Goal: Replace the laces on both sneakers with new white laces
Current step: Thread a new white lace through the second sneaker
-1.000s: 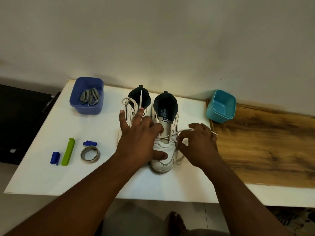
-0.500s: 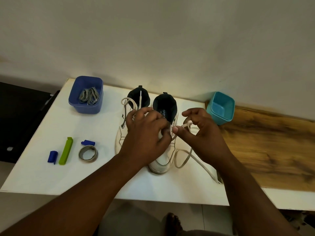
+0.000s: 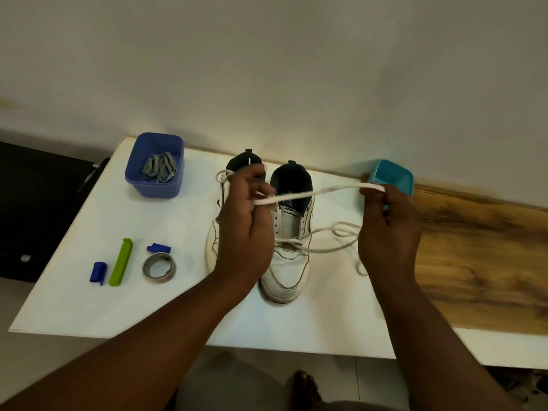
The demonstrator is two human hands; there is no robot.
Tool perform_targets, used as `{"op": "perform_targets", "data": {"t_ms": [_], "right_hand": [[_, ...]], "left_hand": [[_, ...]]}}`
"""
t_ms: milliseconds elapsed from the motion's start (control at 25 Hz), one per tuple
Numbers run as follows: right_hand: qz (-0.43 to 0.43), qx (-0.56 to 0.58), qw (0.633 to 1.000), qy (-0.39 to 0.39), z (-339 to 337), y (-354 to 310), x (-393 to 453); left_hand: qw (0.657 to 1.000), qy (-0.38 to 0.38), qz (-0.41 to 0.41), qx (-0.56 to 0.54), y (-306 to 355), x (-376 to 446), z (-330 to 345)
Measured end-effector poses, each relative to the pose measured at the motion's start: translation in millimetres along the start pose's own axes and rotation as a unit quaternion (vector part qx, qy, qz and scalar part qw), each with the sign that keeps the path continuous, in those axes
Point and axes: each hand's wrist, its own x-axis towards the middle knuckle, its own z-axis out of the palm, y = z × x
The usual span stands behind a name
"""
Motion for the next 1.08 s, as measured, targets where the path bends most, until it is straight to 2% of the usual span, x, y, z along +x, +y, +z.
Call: {"op": "perform_targets", "data": {"t_ms": [40, 120, 200, 240, 280, 360, 480, 560, 640, 680, 760, 800, 880, 1000, 1080], "right_hand": [[0.007, 0.012, 1.000, 0.014, 3.1, -2.5, -2.5], [-0.001, 0.080, 0.996, 0.035, 7.6, -11.2, -7.6], [-0.045, 0.172, 0.984, 0.024, 9.1, -22.6, -13.7], [-0.076, 0.206, 0.976, 0.004, 9.6, -27.8, -17.4], [-0.112, 0.219, 0.969, -0.019, 9.5, -32.2, -21.0], [-0.201, 0.178, 0.961, -0.069, 7.6, -36.6, -25.6], [-0.320, 0.088, 0.920, -0.209, 6.3, -30.3, -29.5], [-0.330, 0.050, 0.889, -0.312, 6.4, -24.2, -29.5], [-0.279, 0.030, 0.886, -0.370, 8.2, -19.4, -29.7], [-0.232, 0.022, 0.903, -0.360, 9.8, -20.5, -30.9], [-0.088, 0.036, 0.958, -0.271, 15.3, -27.0, -31.8], [-0.015, 0.062, 0.969, -0.237, 19.1, -30.9, -30.8], [0.075, 0.118, 0.961, -0.239, 23.6, -35.0, -28.8], [0.122, 0.181, 0.942, -0.255, 23.7, -33.3, -25.0], [0.158, 0.209, 0.931, -0.255, 22.9, -29.0, -21.8]], "left_hand": [[0.996, -0.066, -0.015, -0.050, 3.3, -2.8, 2.9], [0.962, -0.195, -0.133, -0.141, 8.6, -5.0, 4.1], [0.886, -0.304, -0.310, -0.161, 10.4, -2.6, 0.7], [0.852, -0.333, -0.376, -0.147, 9.6, -1.9, -1.0], [0.831, -0.338, -0.420, -0.139, 7.7, -1.8, -1.8], [0.819, -0.305, -0.453, -0.175, 8.2, -0.2, -0.2], [0.819, -0.214, -0.435, -0.308, 12.0, 9.4, 0.1], [0.822, -0.139, -0.417, -0.362, 15.8, 15.2, -2.7], [0.850, -0.080, -0.401, -0.332, 14.5, 15.2, -2.6], [0.874, -0.064, -0.390, -0.284, 12.4, 12.6, -0.9], [0.917, -0.063, -0.355, -0.173, 9.7, 5.4, 3.6], [0.930, -0.077, -0.336, -0.130, 9.5, 1.3, 6.1], [0.935, -0.130, -0.320, -0.077, 9.8, -7.4, 10.9], [0.919, -0.205, -0.334, -0.044, 10.9, -18.6, 15.2], [0.917, -0.214, -0.336, -0.033, 9.9, -23.1, 17.6]]}}
